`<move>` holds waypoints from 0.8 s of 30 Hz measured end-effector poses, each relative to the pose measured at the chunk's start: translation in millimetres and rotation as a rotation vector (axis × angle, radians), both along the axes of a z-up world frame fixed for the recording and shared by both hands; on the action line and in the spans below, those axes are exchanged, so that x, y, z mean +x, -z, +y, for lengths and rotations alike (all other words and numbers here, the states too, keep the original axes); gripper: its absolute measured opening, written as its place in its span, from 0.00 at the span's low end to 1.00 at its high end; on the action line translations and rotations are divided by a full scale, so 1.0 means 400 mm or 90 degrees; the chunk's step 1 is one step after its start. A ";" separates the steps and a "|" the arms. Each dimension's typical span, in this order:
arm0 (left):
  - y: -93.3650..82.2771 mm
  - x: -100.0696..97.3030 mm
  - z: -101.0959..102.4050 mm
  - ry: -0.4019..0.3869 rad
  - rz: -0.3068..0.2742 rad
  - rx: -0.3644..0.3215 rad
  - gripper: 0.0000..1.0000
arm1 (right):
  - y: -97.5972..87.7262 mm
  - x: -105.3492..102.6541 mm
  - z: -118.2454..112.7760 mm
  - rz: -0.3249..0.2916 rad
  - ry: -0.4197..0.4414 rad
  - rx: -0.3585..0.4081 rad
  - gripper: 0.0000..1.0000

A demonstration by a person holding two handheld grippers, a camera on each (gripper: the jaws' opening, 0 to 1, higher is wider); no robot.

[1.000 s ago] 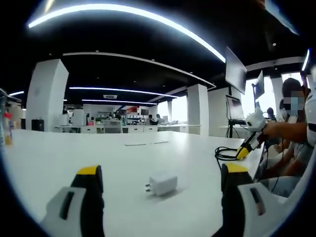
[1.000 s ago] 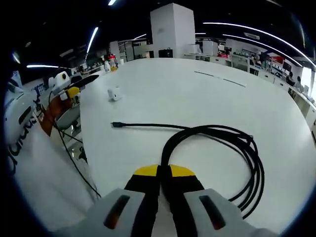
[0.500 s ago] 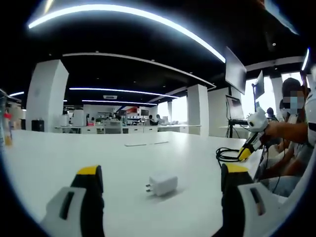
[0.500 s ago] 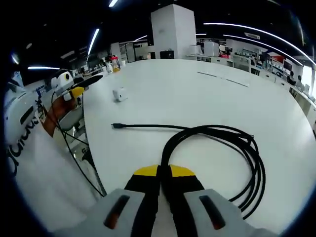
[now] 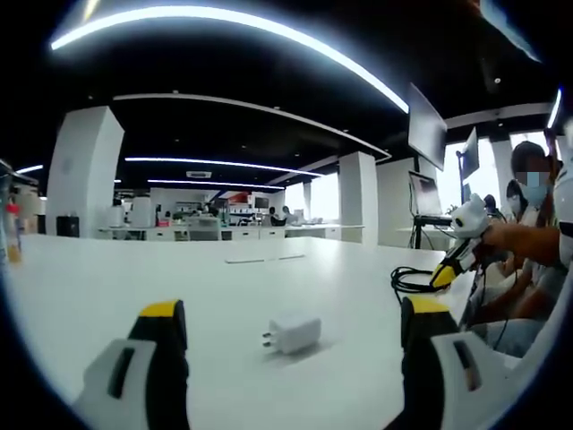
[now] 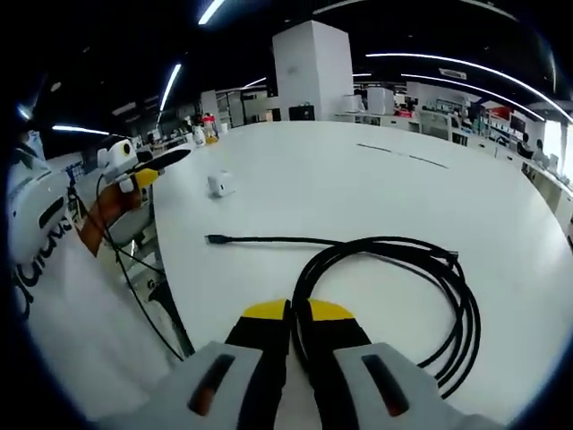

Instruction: Plug the desk Type‑C cable into the charger adapter.

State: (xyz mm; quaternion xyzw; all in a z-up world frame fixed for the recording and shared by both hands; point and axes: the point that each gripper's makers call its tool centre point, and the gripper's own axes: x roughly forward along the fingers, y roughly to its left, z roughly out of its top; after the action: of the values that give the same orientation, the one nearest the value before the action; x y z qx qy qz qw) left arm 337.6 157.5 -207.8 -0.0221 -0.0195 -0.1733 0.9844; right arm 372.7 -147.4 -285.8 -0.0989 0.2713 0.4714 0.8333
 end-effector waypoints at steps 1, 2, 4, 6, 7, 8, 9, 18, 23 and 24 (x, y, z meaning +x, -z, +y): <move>0.001 0.001 0.000 0.000 0.001 0.001 1.00 | -0.004 0.001 0.002 -0.004 -0.001 0.005 0.05; 0.003 0.002 -0.001 0.001 0.002 0.002 1.00 | -0.009 0.002 0.004 -0.009 -0.001 0.008 0.06; 0.005 0.003 -0.001 0.001 0.003 0.005 0.99 | -0.012 0.004 0.006 -0.017 -0.004 0.008 0.06; 0.005 0.004 -0.003 0.002 0.004 0.007 0.99 | -0.016 0.004 0.013 -0.023 -0.008 0.012 0.07; 0.004 0.005 -0.004 0.004 0.003 0.008 0.99 | -0.017 0.003 0.015 -0.025 -0.011 0.013 0.07; 0.004 0.006 -0.005 0.004 0.003 0.009 0.99 | -0.021 0.002 0.022 -0.031 -0.016 0.014 0.07; 0.004 0.007 -0.005 0.005 0.003 0.011 0.99 | -0.022 0.002 0.025 -0.035 -0.019 0.015 0.07; 0.015 0.024 -0.009 0.020 0.013 0.045 0.93 | -0.037 -0.008 0.084 -0.071 -0.079 0.014 0.09; 0.018 0.039 -0.012 0.044 0.020 0.086 0.89 | -0.044 -0.010 0.129 -0.110 -0.132 -0.004 0.10; 0.019 0.043 -0.012 0.050 0.024 0.094 0.88 | -0.045 -0.010 0.138 -0.115 -0.139 -0.009 0.10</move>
State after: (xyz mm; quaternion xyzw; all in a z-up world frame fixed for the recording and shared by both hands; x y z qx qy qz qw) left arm 354.9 152.8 -215.6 0.0470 0.0125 -0.2126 0.9759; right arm 368.8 -92.0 -267.7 -0.1756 0.1863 0.5468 0.7972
